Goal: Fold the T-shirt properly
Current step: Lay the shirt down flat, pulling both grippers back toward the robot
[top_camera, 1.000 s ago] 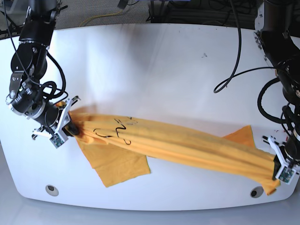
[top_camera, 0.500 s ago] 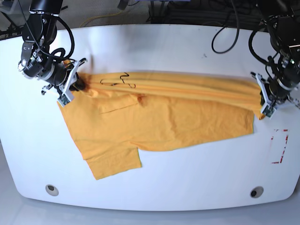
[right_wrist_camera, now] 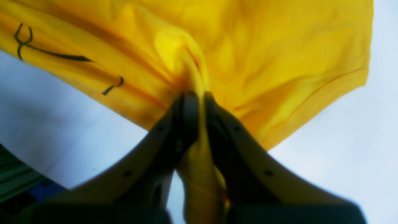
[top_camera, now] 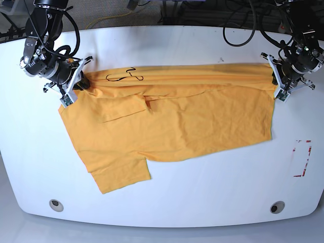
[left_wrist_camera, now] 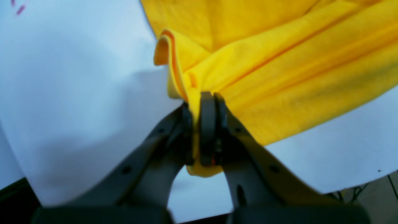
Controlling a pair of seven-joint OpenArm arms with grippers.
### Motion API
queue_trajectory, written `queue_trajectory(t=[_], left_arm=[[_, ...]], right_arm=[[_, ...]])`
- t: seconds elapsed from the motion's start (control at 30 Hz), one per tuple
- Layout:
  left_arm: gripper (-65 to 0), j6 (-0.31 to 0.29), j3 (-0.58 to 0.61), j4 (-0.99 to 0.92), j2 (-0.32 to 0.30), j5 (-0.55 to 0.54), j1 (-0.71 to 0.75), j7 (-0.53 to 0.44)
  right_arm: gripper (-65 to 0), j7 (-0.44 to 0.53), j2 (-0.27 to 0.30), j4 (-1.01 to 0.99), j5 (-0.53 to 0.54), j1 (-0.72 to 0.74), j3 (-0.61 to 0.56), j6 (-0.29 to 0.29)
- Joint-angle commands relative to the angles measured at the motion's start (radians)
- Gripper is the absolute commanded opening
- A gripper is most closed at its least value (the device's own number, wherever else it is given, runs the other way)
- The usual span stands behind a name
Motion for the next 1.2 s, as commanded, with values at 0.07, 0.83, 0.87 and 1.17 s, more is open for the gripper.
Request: queue_trajectory(t=[0.07, 0.83, 0.87, 1.17], left_arm=[[-64.6, 0.006, -0.009, -0.016, -0.020, 0.005, -0.006, -0.055], [-19.3, 0.006, -0.063, -0.039, -0.107, -0.120, -0.005, -0.054], [-19.4, 0.006, -0.083, -0.029, -0.106, -0.146, -0.005, -0.046], [-19.7, 0.006, -0.086, -0.029, -0.083, -0.317, -0.008, 0.021]], right_arm=[[-64.2, 0.013, -0.008, 0.015, 0.004, 0.003, 0.020, -0.002], [-22.7, -0.233, -0.074, 0.018, 0.149, -0.041, 0.396, -0.002], [-22.7, -0.237, -0.074, 0.018, 0.172, -0.044, 0.410, -0.002], [-22.7, -0.257, -0.079, 0.012, 0.276, -0.098, 0.393, -0.002]])
